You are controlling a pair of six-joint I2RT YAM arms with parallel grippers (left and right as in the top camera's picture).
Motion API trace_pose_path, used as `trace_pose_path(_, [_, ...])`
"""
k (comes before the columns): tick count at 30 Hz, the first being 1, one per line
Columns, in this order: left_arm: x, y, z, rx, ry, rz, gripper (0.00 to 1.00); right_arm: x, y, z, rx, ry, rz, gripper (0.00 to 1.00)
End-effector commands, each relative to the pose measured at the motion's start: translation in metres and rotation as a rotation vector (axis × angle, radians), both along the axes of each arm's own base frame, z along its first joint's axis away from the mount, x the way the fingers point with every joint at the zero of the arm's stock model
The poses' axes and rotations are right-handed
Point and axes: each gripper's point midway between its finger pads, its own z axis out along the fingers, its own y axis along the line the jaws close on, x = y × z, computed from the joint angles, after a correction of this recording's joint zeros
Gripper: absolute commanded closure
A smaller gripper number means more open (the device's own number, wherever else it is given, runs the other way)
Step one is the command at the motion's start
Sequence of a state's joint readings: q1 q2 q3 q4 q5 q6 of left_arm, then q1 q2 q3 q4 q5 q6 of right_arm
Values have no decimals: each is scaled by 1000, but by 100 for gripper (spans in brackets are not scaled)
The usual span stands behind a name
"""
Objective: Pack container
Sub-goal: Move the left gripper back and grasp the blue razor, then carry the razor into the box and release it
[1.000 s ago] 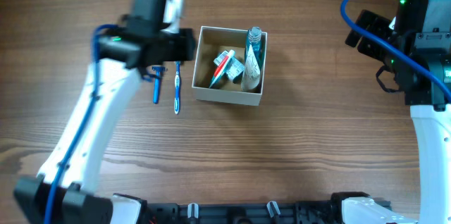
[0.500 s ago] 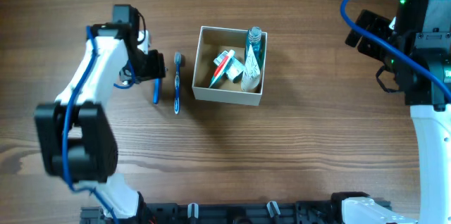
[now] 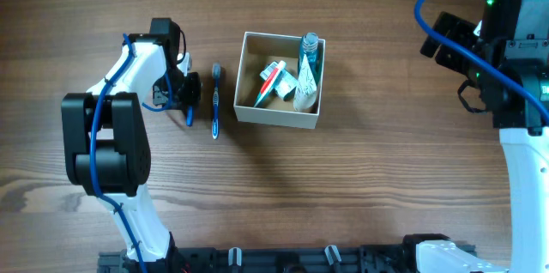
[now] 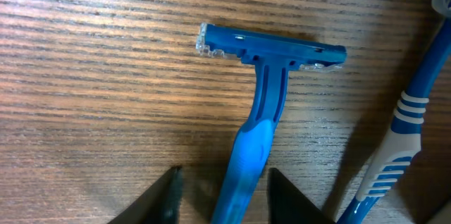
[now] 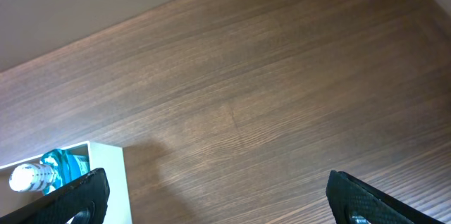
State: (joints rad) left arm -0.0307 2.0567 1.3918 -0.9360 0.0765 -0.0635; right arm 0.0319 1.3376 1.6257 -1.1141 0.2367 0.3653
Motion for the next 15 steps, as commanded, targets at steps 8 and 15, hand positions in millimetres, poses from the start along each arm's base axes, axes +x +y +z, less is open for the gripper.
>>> trace_pose_path(8, [-12, -3, -11, 5, 49, -12, 96, 0, 0, 9, 3, -27, -1, 0])
trace_pose_path(15, [-9, -9, 52, -13, -7, 39, 96, 0, 0, 9, 2, -27, -1, 0])
